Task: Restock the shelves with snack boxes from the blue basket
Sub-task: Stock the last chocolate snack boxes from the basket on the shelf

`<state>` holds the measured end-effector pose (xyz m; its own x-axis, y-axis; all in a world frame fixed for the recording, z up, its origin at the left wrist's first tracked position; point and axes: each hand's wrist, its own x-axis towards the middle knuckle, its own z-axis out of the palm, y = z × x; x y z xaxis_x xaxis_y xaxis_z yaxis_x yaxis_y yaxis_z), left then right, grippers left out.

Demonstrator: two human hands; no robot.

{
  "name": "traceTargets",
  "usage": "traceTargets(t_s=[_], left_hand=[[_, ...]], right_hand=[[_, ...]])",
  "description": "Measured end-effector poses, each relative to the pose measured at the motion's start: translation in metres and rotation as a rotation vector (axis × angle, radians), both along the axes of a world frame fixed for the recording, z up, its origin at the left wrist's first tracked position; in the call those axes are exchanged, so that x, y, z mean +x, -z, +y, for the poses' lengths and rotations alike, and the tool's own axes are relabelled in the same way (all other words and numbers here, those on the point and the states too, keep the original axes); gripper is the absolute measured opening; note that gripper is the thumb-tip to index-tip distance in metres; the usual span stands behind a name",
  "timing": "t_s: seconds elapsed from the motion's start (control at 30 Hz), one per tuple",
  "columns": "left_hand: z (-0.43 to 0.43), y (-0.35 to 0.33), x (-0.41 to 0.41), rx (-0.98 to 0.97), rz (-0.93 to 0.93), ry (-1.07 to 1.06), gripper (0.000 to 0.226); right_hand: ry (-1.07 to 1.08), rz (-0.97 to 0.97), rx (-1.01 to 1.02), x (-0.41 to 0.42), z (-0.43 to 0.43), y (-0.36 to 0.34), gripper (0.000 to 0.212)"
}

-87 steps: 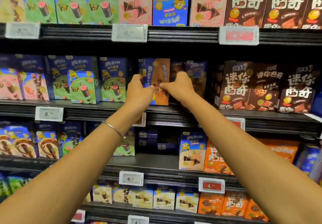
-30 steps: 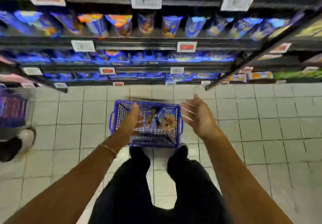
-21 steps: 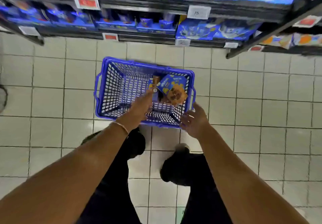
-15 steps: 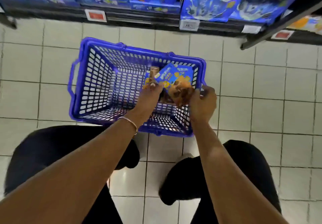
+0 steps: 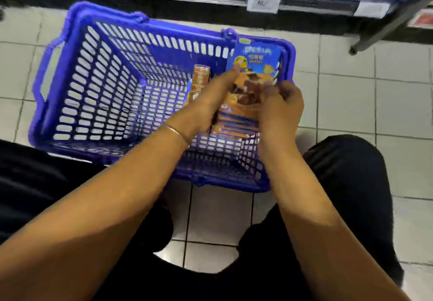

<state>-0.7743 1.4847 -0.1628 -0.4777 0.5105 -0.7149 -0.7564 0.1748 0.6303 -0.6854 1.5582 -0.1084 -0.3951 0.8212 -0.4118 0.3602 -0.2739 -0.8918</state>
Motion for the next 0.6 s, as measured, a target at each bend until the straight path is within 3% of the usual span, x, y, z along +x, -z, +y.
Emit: traceTargets(t_s=[0.1,0.23,0.3,0.43,0.53,0.6], left_hand=[[0.002,-0.001,-0.001,0.056,-0.05,-0.002,0.05],[0.001,-0.006,-0.005,0.05,0.039,0.048,0.048],[-0.004,-0.004,-0.006,0.055,0.048,0.119,0.056],[-0.007,-0.004,-0.006,0.084,0.023,0.188,0.062],[-0.01,-0.002,-0.01,0.081,0.041,0.19,0.071],[-0.011,0.001,-0.011,0.048,0.068,0.208,0.07]], right_hand=[[0.163,0.121,-0.268,0.028,-0.017,-0.008,0.029],[0.174,0.126,-0.744,0.045,-0.03,-0.004,0.015],[0.249,0.113,-0.948,0.04,-0.028,0.006,0.028],[0.364,0.147,-0.989,0.022,-0.029,0.024,0.036],[0.338,0.056,-0.839,0.01,-0.036,0.033,0.019],[0.391,0.027,-0.834,0.004,-0.036,0.031,0.023]])
